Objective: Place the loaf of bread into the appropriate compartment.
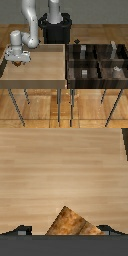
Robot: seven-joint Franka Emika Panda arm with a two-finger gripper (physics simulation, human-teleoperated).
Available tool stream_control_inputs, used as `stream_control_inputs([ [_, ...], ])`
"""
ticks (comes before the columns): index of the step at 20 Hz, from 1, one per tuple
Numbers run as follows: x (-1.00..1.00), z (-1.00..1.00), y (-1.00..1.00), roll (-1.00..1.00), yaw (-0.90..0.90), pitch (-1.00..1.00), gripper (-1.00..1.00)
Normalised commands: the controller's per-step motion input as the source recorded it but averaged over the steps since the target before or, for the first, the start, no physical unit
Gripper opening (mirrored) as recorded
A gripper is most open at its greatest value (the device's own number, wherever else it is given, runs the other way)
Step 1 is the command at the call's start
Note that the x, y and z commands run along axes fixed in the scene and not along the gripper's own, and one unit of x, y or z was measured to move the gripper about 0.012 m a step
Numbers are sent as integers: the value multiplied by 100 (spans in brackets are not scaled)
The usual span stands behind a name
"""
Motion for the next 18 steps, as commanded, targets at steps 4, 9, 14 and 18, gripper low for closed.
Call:
stream_control_inputs([
  [4, 0, -50, 0, 0, 0, 0, -100],
  [9, 0, 0, 0, 0, 0, 0, -100],
  [14, 0, 80, 0, 0, 0, 0, -100],
  [18, 0, 100, 0, 0, 0, 0, -100],
])
